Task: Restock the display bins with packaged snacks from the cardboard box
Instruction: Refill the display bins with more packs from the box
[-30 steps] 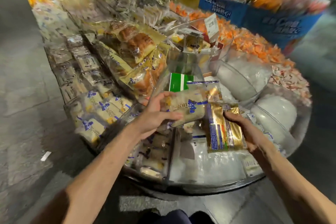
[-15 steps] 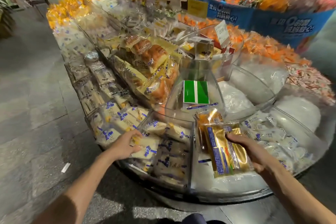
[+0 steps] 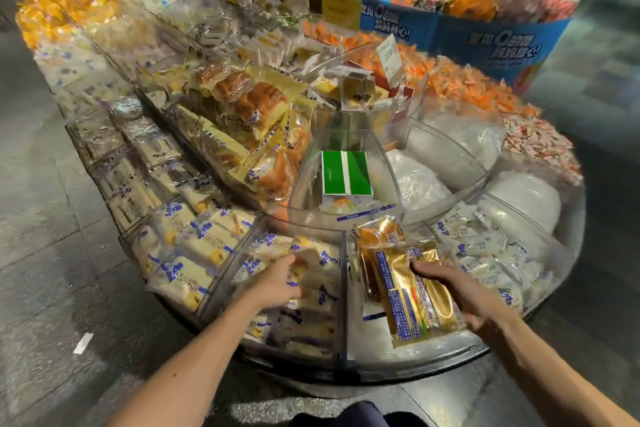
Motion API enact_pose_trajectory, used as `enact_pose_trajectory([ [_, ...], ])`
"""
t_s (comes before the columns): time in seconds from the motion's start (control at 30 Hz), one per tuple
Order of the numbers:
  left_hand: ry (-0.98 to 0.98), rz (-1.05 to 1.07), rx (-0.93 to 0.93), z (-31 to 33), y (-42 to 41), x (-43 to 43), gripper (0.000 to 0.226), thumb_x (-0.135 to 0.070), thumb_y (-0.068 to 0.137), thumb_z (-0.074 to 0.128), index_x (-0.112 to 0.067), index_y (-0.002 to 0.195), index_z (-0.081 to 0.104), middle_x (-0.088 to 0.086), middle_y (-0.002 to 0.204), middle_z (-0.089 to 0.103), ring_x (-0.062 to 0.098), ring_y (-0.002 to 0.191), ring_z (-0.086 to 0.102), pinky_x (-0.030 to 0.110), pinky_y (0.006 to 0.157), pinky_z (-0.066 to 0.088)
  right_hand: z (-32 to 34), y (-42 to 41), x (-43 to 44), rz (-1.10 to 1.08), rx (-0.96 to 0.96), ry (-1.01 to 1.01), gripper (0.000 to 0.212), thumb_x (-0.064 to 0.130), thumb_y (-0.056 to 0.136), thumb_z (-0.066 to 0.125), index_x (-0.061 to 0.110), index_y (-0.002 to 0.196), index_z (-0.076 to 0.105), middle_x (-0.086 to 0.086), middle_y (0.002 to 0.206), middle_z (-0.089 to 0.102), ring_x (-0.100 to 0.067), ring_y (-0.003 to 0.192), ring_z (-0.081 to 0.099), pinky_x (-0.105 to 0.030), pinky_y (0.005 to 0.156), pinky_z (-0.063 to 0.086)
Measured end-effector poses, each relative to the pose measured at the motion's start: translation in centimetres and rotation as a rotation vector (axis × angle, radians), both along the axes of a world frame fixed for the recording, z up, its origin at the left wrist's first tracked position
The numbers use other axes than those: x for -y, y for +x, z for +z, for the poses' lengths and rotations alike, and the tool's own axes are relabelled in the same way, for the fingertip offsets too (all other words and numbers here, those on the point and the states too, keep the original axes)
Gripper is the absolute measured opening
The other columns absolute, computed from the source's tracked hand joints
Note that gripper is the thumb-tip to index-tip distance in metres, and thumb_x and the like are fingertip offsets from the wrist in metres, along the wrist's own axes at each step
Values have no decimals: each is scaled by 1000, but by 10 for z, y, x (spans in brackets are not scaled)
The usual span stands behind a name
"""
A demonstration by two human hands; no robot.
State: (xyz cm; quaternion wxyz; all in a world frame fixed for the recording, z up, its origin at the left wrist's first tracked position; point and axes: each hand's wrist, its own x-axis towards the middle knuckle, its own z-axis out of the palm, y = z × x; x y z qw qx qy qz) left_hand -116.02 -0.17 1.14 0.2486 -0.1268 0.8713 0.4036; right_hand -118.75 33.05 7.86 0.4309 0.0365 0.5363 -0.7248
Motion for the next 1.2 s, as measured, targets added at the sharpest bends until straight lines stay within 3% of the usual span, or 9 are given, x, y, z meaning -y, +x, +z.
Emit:
enact_pose_trajectory([
  [0.2, -296, -203, -58, -10, 8, -15, 73, 10, 89, 50, -14, 154, 31, 8, 155, 36, 23, 144, 34, 34, 113, 34, 10, 13, 10, -12, 28, -36, 80, 25, 38, 103, -9, 100, 65, -25, 79, 70, -31, 58, 72, -31, 48, 59],
  [0.37, -372, -438, 18, 2, 25, -12, 33, -6, 91, 65, -10, 122, 54, 4, 113, 59, 22, 105, 61, 25, 76, 49, 4, 15, 19, -10, 71, -37, 80, 22, 38, 103, -9, 101, 66, -26, 85, 72, -33, 63, 73, -33, 52, 60],
  [0.63, -812, -600, -217, -10, 40, -16, 62, -2, 92, 56, -18, 149, 40, 15, 152, 38, 31, 137, 35, 42, 117, 24, -16, 10, 40, 24, 48, -1, 77, 23, 45, 102, -7, 108, 68, -27, 99, 72, -33, 77, 75, -37, 66, 62],
  [0.77, -281, -144, -130, 5, 34, -18, 64, -3, 95, 55, -20, 153, 34, 5, 156, 32, 28, 146, 30, 42, 122, 24, -14, 9, 49, 42, 39, -35, 79, 21, 50, 101, -7, 113, 64, -28, 101, 71, -35, 79, 74, -37, 66, 62],
  [0.83, 194, 203, -102, 30, 27, -19, 47, -21, 102, 51, -15, 148, 42, -1, 138, 52, 12, 118, 55, 25, 101, 47, -14, 8, 53, 46, 48, -45, 77, 20, 50, 101, -7, 112, 64, -29, 101, 71, -35, 79, 74, -37, 66, 62],
  [0.9, 572, 384, -27, 51, 24, -21, 66, -50, 101, 43, -15, 155, 28, 2, 152, 39, 17, 135, 45, 35, 112, 36, -14, 8, 56, 40, 64, -50, 74, 18, 49, 101, -8, 109, 66, -29, 100, 70, -35, 78, 74, -38, 64, 62],
  [0.97, 677, 325, 41, 66, 24, -25, 95, -78, 85, 39, -26, 159, 8, -2, 166, 3, 23, 153, 9, 55, 120, 14, -13, 7, 61, 65, 50, -33, 72, 21, 51, 101, -7, 108, 67, -30, 100, 70, -35, 78, 74, -39, 65, 63],
  [1.03, 688, 264, 36, 72, 25, -30, 108, -84, 73, 48, -23, 156, 17, -4, 163, 14, 17, 149, 15, 54, 120, 17, -11, 6, 66, 104, 3, 3, 71, 26, 53, 100, -6, 108, 68, -29, 100, 70, -34, 78, 74, -37, 68, 63],
  [1.2, 700, 393, -94, 77, 22, -27, 31, -27, 94, 66, -21, 123, 59, 0, 101, 74, 9, 91, 69, 23, 75, 47, -15, 4, 67, 130, -12, 48, 66, 28, 60, 97, -3, 111, 68, -30, 107, 70, -35, 82, 74, -39, 73, 61],
])
